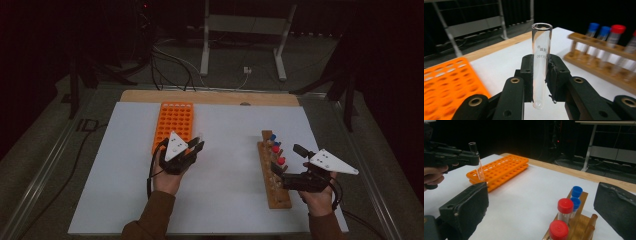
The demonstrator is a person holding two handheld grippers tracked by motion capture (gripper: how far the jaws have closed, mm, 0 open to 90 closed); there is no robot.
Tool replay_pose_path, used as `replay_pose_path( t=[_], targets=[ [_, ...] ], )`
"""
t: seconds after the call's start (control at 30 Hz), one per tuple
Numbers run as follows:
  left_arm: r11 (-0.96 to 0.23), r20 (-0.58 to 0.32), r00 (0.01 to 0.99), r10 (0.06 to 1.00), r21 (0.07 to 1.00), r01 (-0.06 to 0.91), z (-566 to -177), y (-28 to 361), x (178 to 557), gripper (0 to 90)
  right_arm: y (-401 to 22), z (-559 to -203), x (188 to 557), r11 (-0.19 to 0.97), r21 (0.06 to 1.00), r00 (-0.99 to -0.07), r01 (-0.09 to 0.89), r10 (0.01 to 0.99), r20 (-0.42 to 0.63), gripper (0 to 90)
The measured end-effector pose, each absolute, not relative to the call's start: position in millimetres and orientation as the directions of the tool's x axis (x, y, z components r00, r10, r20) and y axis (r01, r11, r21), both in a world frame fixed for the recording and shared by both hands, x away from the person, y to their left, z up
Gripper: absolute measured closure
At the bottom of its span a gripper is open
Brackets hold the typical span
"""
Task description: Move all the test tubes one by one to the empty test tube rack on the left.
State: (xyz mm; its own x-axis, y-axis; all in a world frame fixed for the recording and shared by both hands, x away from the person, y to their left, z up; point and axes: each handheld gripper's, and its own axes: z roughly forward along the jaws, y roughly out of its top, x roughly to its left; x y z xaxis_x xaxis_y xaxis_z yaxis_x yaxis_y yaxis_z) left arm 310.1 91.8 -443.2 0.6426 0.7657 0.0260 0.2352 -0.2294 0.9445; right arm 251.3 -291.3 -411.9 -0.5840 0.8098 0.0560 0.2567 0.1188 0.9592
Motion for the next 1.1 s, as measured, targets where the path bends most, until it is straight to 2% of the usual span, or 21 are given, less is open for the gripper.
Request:
replay_pose_path(
  t=[0.53,1.1],
  targets=[
    [-0.225,0.023,0.538,0.842,0.923,0.313,-471.6,116.4,328.9,76.6,-296.1,-415.5,250.7,0.115,0.956,-0.578,0.268,0.814,0.064,0.0],
    [-0.271,0.027,0.533,0.846,0.882,0.385,-494.0,117.3,329.6,76.7,-300.3,-420.2,248.2,0.127,0.952,-0.572,0.278,0.818,0.058,0.0]
  ],
)
